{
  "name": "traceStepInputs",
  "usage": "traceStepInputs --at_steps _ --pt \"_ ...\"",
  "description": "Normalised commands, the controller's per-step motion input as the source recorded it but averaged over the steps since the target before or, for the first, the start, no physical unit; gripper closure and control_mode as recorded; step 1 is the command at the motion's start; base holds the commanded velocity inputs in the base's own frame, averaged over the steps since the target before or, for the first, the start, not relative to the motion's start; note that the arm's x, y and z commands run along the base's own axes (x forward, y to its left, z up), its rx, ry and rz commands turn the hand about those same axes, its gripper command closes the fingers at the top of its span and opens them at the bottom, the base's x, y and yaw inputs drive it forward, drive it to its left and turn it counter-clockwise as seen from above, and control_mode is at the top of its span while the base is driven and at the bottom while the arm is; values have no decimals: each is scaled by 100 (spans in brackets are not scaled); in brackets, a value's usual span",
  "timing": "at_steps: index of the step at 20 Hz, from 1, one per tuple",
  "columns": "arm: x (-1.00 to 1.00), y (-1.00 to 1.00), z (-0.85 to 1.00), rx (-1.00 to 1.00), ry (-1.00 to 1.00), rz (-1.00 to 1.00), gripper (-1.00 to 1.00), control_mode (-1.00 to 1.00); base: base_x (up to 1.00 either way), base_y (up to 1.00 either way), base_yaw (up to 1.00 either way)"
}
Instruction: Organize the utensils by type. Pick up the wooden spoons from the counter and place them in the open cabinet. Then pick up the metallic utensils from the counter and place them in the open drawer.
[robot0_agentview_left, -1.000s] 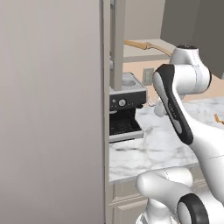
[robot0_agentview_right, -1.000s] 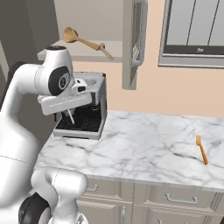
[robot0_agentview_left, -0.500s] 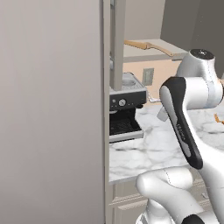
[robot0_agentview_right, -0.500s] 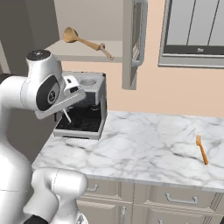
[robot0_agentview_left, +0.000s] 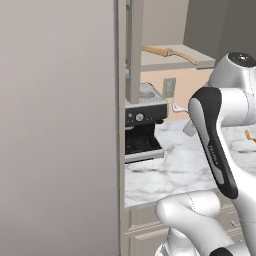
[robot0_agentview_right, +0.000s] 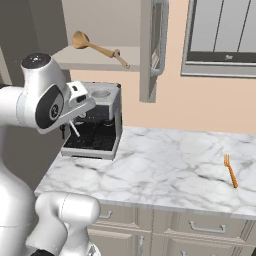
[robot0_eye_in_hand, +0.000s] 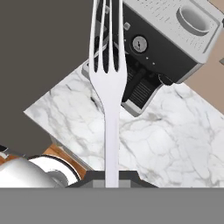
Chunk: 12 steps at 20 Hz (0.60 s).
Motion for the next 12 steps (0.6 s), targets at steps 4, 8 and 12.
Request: traceStepInputs --at_steps 4,8,12 --pt "-8 0 0 0 0 0 100 -100 0 0 0" --pt "0 0 0 0 0 0 100 -100 0 0 0" --pt "0 0 0 0 0 0 100 -100 0 0 0"
